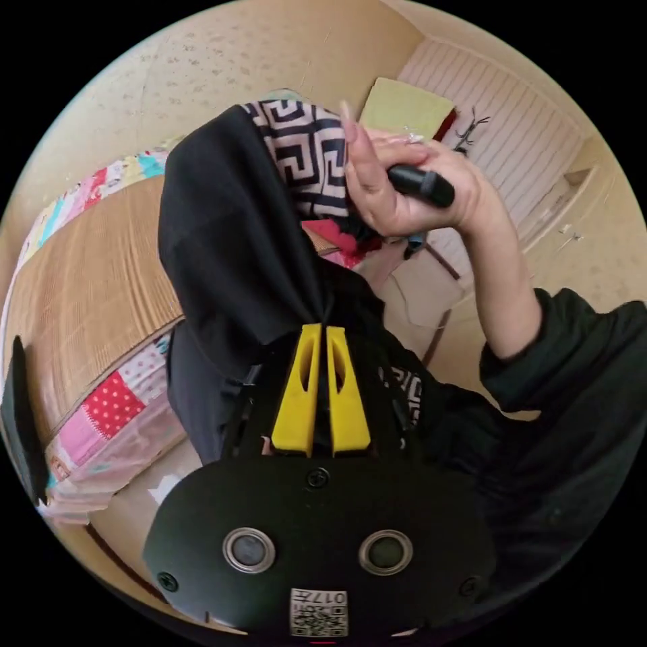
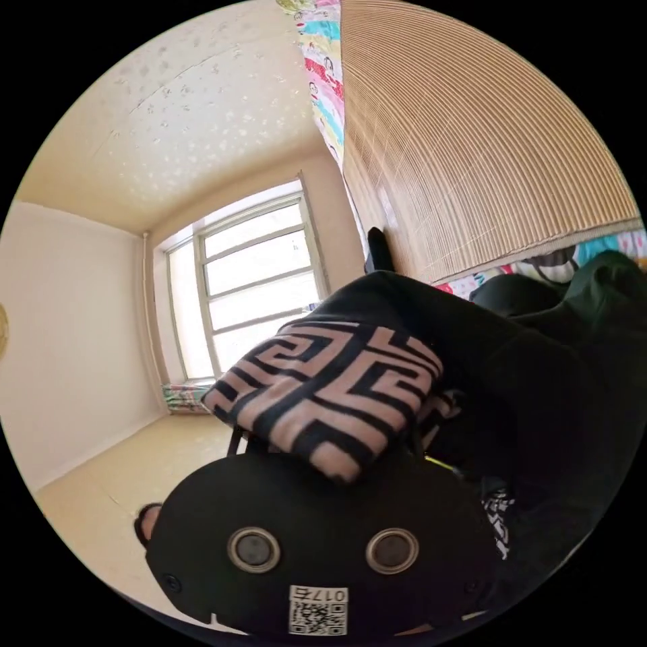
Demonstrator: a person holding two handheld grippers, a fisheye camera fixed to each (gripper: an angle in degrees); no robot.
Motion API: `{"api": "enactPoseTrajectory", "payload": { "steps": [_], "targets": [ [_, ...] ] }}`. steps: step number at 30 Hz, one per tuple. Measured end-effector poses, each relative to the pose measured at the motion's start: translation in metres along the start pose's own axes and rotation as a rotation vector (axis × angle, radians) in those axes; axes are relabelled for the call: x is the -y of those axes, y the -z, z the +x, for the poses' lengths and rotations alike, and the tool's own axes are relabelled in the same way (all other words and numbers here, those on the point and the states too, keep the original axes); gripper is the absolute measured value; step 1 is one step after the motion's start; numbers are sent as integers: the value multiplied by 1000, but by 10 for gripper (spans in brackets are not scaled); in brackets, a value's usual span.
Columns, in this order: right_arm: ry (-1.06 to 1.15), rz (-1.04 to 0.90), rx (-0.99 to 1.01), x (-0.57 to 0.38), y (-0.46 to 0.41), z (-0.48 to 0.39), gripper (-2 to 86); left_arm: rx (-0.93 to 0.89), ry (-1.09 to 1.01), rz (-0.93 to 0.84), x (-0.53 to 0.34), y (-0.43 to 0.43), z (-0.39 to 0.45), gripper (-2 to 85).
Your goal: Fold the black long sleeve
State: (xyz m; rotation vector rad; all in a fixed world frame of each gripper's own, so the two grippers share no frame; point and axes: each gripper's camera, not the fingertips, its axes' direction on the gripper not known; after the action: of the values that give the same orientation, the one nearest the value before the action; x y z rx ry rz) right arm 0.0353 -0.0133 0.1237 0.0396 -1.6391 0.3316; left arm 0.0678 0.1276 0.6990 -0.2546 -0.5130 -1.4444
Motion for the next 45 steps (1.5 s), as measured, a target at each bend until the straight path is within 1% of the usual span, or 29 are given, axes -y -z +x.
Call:
{"api": "enactPoseTrajectory", "payload": {
  "steps": [1,2,3,4,5,6,8,9,10,11,12,13,16,19,22,24,26,27,30,32,33,34,35,36,37,39,40,42,45],
  "targets": [
    [62,-60,-48,1,5,-2,45,-251,-58,143,-8,43,-12,-5],
    [140,-152,-103,1,6,-7,38,-360,-77,227,-14,65,-20,-6],
    [175,-198,-136,-1,5,-9,34,-534,-95,385,-27,106,-39,-7],
    [234,-267,-207,-10,4,-14,26,-634,-100,519,-41,144,-58,-7],
    [301,-329,-294,-24,1,-20,17,-645,-99,577,-49,162,-66,-6],
    [335,-364,-345,-31,-2,-23,12,-593,-76,659,-64,195,-80,-5],
    [433,-479,-602,-62,-13,-20,7,-384,126,672,-83,230,-109,-1],
    [438,-483,-678,-68,-14,-15,7,-225,341,631,-96,244,-135,5],
    [423,-464,-822,-76,-14,0,6,-96,548,563,-109,251,-160,21],
    [372,-430,-932,-80,-11,21,6,-44,632,535,-116,254,-170,34],
    [341,-416,-967,-82,-8,33,6,27,730,499,-125,259,-183,64],
    [284,-405,-992,-87,-4,58,6,65,740,477,-125,263,-186,99],
    [238,-379,-896,-114,8,104,6,128,694,427,-98,267,-177,109],
    [271,-263,-799,-150,25,122,8,196,627,341,-51,267,-169,125],
    [420,-170,-640,-192,29,121,13,236,622,258,-13,271,-180,139],
    [538,-169,-581,-214,20,118,18,257,641,237,3,276,-193,145],
    [652,-210,-624,-237,-3,125,25,271,644,219,17,280,-207,150],
    [666,-240,-653,-241,-11,129,28,292,648,187,27,280,-218,151],
    [628,-447,-811,-251,-48,163,34,354,618,96,54,281,-243,146],
    [657,-531,-821,-267,-58,175,23,266,532,84,77,291,-247,100],
    [668,-542,-808,-272,-58,174,21,160,434,149,91,309,-240,30],
    [700,-567,-753,-282,-55,171,18,28,350,266,99,334,-237,21],
    [741,-609,-656,-293,-51,165,15,-44,320,343,100,349,-238,16],
    [759,-629,-605,-299,-49,162,14,-182,305,516,94,379,-250,11],
    [792,-649,-538,-310,-45,157,13,-300,350,685,78,403,-273,8],
    [829,-646,-528,-322,-41,155,11,-362,493,852,49,425,-309,4],
    [835,-655,-540,-327,-42,159,10,-324,595,885,32,434,-325,2],
    [822,-669,-554,-330,-44,169,10,-252,687,880,20,443,-333,10],
    [763,-655,-586,-328,-45,185,10,-208,774,781,26,441,-332,134]
  ]
}}
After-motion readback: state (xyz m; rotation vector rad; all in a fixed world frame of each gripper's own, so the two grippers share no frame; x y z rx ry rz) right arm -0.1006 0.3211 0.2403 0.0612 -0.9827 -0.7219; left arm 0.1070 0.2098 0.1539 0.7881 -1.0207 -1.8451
